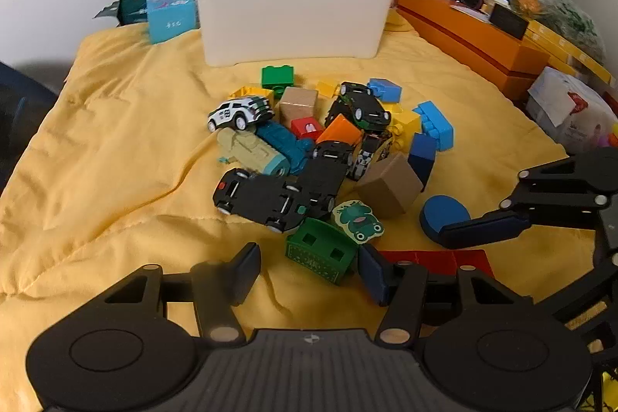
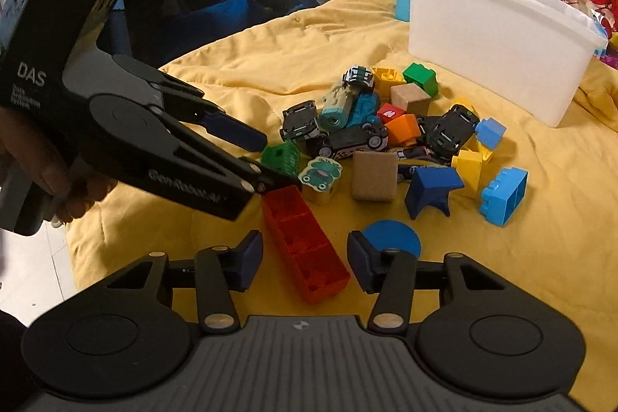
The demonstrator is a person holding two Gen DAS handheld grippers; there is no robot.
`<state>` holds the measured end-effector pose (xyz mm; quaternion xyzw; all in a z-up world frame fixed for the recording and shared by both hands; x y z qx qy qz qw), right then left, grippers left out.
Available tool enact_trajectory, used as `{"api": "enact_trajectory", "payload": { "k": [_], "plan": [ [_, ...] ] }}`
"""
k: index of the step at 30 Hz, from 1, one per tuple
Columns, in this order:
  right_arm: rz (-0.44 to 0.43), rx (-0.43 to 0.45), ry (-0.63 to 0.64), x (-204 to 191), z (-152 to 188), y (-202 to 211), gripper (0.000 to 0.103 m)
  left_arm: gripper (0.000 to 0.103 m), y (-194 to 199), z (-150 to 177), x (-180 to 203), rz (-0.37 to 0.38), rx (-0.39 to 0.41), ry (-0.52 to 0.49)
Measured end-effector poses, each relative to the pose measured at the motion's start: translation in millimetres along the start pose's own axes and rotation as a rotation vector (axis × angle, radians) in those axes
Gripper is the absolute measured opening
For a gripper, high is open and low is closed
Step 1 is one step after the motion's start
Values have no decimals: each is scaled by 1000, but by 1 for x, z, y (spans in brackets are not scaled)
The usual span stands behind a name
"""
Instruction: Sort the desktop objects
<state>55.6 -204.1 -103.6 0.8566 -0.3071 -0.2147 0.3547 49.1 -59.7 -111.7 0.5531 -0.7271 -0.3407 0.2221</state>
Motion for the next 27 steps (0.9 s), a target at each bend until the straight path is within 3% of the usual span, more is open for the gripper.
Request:
{"api": "enact_trajectory", "payload": {
  "k": [2,4,5,11,13,14,18,21,27],
  "plan": [
    [1,-17,5,1,1,-3,50,56,0,0,1,11,2,-19],
    [-10,-41,-8,4,2,-6,31,55,-1,-2,3,15,5,-28],
    [-21,-43,-23,6,3,-5,28,55,-1,-3,4,17,9,-32],
    [-22,-39,-131,18,8,5,27,55,-7,-8,10,30,20,-67],
    [-13,-40,-158,21,10,7,27,44,-8,-8,13,46,19,-86],
    [-7,-43,-164,21,12,6,28,44,-8,-7,14,50,21,-97],
    [14,-38,-160,18,12,4,38,44,2,-3,12,64,39,-92],
    [6,-37,-153,15,9,-1,28,44,13,-3,5,49,51,-62],
    [-6,-4,-189,14,1,5,27,44,46,-12,-17,6,103,23]
  ]
}}
Point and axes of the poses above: each gripper's, at about its wrist camera, not at the fingertips, and y roughly against the way its jaws point, x to its right, z to its underside, the point moved 4 cm from there along -y, roughly the way its jaws point, and after that the axes turned 10 degrees about -y, right-handed, at the moved point
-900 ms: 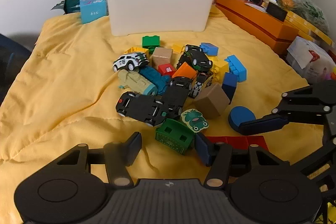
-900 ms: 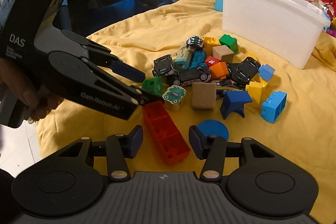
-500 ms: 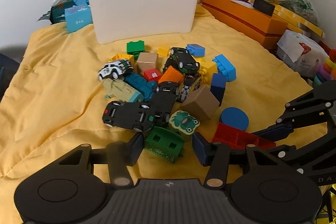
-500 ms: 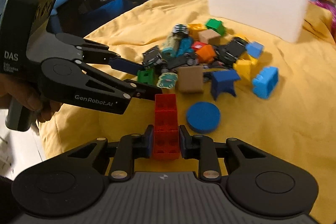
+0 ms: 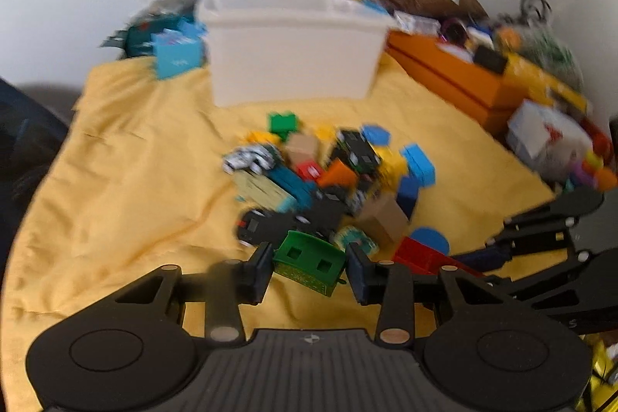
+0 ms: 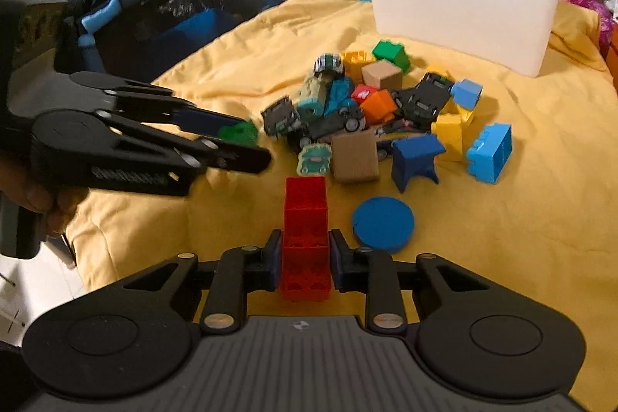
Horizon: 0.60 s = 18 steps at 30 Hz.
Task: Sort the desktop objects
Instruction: 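Grasp the red block with the right tool while the left grasps the green block, then carry both blocks over the white bin and open both tools to drop them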
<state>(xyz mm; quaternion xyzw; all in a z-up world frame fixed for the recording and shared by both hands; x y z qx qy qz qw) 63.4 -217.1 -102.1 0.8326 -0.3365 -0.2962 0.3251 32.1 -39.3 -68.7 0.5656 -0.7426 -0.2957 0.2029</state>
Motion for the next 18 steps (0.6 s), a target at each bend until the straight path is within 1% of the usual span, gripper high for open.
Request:
{"api": "enact_trajectory", "payload": {
  "k": [4,6,9,12,14,16,18],
  "plan": [
    [14,38,-14,-1,-7,9,27,44,21,-12,-19,-12,22,93],
    [22,61,-29,-3,-12,15,27,44,30,-19,-25,-20,36,105],
    [46,122,-74,-4,-26,30,27,44,40,-38,-33,-22,67,106],
    [84,188,-118,-6,-48,48,27,44,51,-62,-45,-10,95,126],
    [114,229,-129,-11,-65,60,27,44,60,-82,-53,12,122,137],
    [148,270,-129,-15,-83,72,27,44,70,-105,-61,16,143,125],
    [158,314,-152,-19,-103,86,27,44,80,-129,-66,37,171,112]
  ]
}}
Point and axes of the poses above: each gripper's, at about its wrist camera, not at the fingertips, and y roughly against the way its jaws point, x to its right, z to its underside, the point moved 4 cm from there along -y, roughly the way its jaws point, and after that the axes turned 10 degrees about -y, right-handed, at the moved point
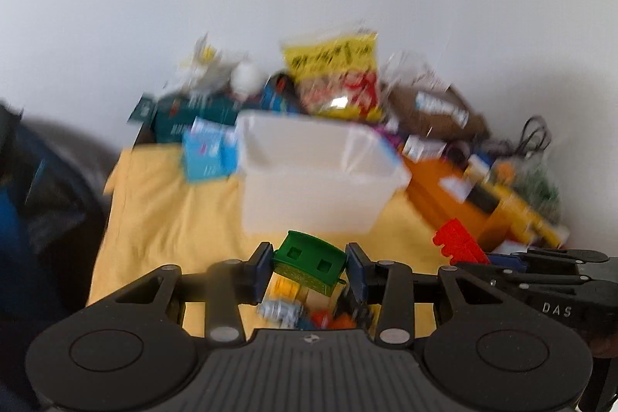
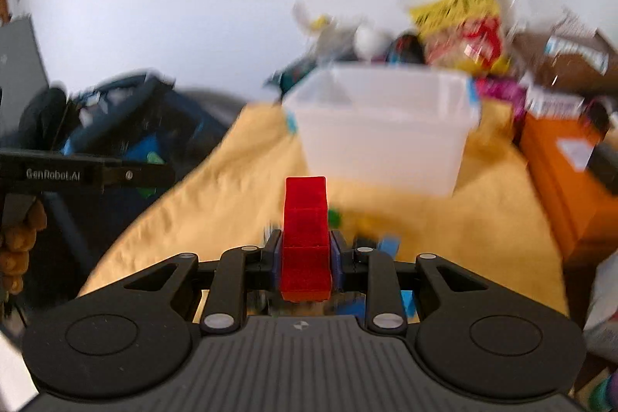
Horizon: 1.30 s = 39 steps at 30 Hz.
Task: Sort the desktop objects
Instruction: 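Carry both blocks over the white bin and open both tools to drop them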
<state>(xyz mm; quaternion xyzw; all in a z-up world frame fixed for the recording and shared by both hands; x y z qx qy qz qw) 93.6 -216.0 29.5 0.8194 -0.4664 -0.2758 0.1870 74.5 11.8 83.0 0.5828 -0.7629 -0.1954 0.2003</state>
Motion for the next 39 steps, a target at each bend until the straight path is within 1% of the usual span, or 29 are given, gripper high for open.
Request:
{"api": "enact_trajectory", "payload": {
  "k": [4,7,9,11,14,18,20,23,26,33,36,39],
  "plan": [
    [30,99,-49,-11,-51,22,27,44,8,-51,2,48,52,-44],
    [64,151,-86,-13,-84,35,27,44,1,-84,4,64,70,-63],
    [56,155,-117,-12,-104,37,27,44,-12,-101,5,62,65,-62],
    [80,168,-117,-7,-124,35,27,44,-29,-117,4,54,56,-62],
    [90,164,-107,4,-149,20,27,44,-58,-133,6,17,40,-56],
    [87,112,-91,29,-163,-14,27,44,-99,-135,4,-37,-3,-13],
    [86,68,-85,44,-165,-35,27,44,-123,-133,3,-59,-27,1],
    [82,7,-92,67,-164,-64,27,44,-156,-132,-1,-63,-78,16],
    [79,-56,-97,84,-166,-95,27,44,-185,-129,-8,-99,-131,18],
    [87,-174,-75,103,-160,-153,27,44,-229,-114,-19,-129,-230,50],
    [87,-209,-84,106,-154,-167,27,44,-241,-108,-19,-119,-265,51],
    [90,-225,-91,108,-149,-176,27,45,-251,-103,-20,-125,-287,45]
  ]
}}
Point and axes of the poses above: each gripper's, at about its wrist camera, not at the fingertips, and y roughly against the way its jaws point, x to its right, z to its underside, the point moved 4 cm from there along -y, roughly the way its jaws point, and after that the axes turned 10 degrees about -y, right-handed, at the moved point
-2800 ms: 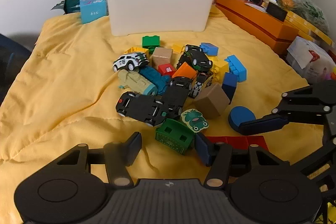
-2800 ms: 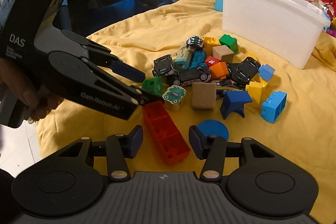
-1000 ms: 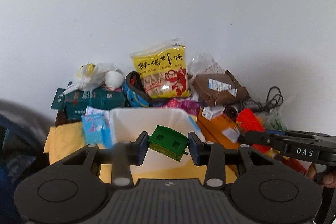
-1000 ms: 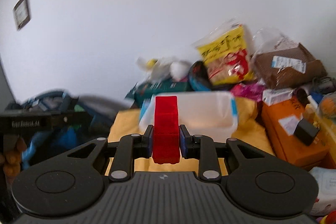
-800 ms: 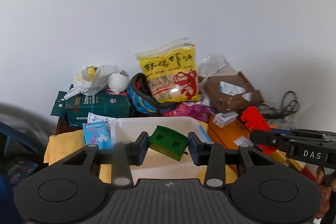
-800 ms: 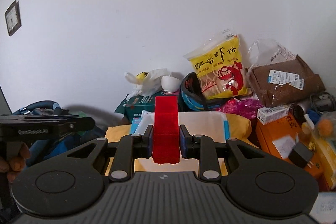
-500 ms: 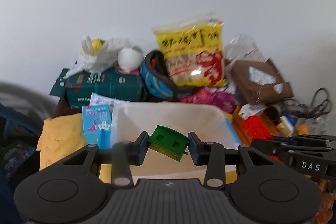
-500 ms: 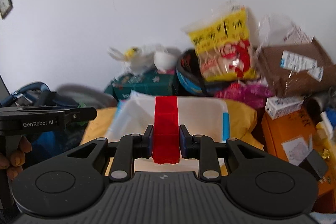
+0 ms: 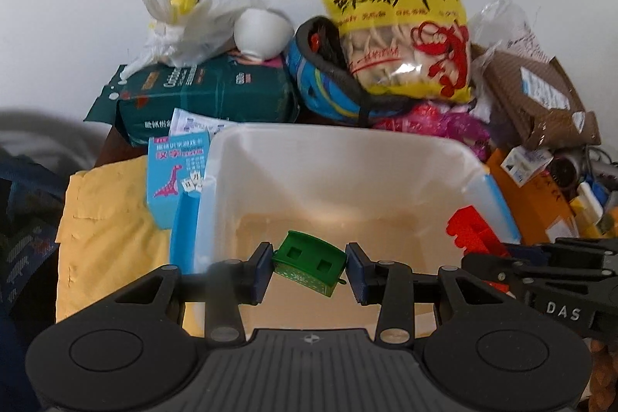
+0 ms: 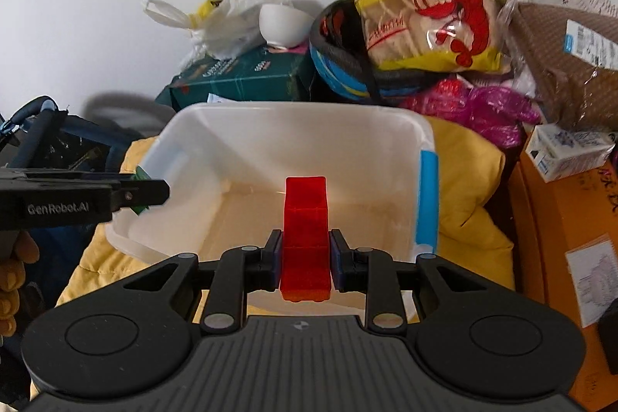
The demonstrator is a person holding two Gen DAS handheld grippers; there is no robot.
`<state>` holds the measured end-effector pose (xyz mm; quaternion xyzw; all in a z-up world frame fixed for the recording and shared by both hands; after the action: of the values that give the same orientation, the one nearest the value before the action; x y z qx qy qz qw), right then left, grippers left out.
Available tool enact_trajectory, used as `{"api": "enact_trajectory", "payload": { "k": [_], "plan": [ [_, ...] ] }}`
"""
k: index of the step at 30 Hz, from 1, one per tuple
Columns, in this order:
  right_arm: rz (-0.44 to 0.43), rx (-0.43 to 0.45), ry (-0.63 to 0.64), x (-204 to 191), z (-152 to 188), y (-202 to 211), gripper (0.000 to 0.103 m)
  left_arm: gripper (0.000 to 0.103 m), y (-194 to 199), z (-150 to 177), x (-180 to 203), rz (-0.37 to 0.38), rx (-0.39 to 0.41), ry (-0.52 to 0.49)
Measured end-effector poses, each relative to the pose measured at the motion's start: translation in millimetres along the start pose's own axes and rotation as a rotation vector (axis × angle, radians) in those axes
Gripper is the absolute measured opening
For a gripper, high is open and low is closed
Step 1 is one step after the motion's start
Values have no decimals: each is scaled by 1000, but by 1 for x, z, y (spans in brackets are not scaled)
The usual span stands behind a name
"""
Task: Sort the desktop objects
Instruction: 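Carry both blocks over the white bin and open both tools to drop them, then grasp the blue disc with the right tool while the left grasps the black car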
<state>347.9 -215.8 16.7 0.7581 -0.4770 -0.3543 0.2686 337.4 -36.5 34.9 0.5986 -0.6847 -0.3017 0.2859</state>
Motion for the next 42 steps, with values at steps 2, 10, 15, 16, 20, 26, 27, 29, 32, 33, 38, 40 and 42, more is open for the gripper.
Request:
{"api": "enact_trajectory", "payload": {
  "k": [2,10,15,16,20,26,27,29,32,33,38,40,42],
  "plan": [
    [6,-8,-5,2,1,-4,28,57,-5,1,0,-13,-14,-8],
    [19,32,20,2,3,-1,61,68,8,12,-4,-27,19,1],
    [-9,88,-7,2,12,17,66,68,34,32,-8,-26,97,-17],
    [-14,104,-9,1,16,23,71,68,42,39,-9,-26,120,-21],
    [-31,175,14,-2,41,53,78,71,85,79,-2,-6,227,-74],
    [-73,223,130,-8,117,97,88,74,118,173,12,-24,239,-128],
    [-66,210,138,-11,134,101,88,74,118,188,14,-27,222,-128],
    [-58,177,158,-15,170,104,88,74,114,217,20,-15,189,-133],
    [-41,111,193,-20,218,99,88,74,100,250,29,9,123,-136],
    [-41,86,192,-21,231,96,87,74,95,257,31,8,108,-154],
    [-44,14,229,-25,269,78,76,74,75,273,32,-6,71,-161],
    [-44,4,214,-24,271,71,75,74,68,273,32,-5,66,-160],
    [-43,-9,200,-23,271,66,75,74,65,272,34,-4,71,-152]
  ]
}}
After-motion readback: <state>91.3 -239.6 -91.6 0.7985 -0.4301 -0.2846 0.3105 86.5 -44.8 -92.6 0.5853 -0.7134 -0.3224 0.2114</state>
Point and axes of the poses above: each gripper's, at about its wrist camera, not at the fingertips, and y roughly against the way its jaws point, x to its right, z to its underside, the point moved 4 cm from there along -y, roughly the way its jaws point, and after that the axes turned 10 degrees about -y, right-handed, at the moved point
